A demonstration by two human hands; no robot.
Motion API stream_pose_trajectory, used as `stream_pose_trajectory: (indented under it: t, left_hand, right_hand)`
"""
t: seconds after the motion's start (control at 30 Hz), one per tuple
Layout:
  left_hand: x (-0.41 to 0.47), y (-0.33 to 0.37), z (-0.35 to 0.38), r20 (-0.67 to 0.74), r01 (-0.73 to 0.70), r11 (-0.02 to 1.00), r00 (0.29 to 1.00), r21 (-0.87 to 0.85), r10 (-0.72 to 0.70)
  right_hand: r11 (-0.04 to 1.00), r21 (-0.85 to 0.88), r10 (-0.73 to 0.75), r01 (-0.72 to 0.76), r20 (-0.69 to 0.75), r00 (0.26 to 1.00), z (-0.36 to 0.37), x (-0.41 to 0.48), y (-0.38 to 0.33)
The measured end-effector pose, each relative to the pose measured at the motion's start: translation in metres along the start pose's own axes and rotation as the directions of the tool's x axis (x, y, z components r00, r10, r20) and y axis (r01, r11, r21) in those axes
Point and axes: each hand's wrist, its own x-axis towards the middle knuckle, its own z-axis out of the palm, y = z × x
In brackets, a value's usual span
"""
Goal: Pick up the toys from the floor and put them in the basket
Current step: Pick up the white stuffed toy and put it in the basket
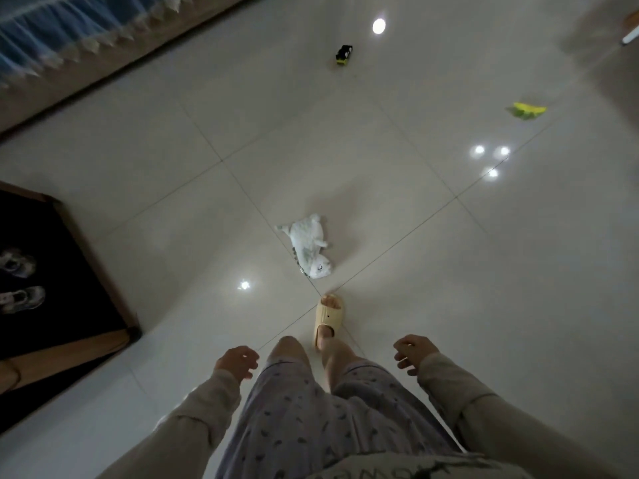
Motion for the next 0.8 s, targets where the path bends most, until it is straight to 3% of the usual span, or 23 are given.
stream_pose_trajectory:
  t: [0.17,0.43,0.53,0.67,0.8]
  left_hand:
    - [0.027,0.061,-0.014,-0.002,-0.037,0.996,0.999,-0.083,0.037]
    - [0.077,0.103,-0.032,0.035,-0.041,0.999,0.999,-0.028,0.042]
    - [0.109,0.109,-0.032,0.079,-0.060,0.995,0.995,0.073,0.055]
    - [0.172,0.121,-0.033,0.121,-0.081,0.980,0.991,0.180,0.059]
    - [0.271,0.133,-0.033,0.052,-0.108,0.989,0.993,0.097,0.104]
  right_hand:
    - [0.999,-0.047,0.014,-0.012,0.036,0.999,-0.007,0.017,-0.030]
    - [0.991,-0.079,0.110,-0.106,0.049,0.993,0.008,0.047,-0.058]
    - [0.987,-0.109,0.131,-0.122,0.080,0.988,0.013,0.078,-0.083]
    - [0.995,0.038,0.089,-0.093,0.095,0.992,0.029,0.144,-0.113]
    - [0.958,0.280,0.029,-0.062,0.120,0.992,0.061,0.238,-0.138]
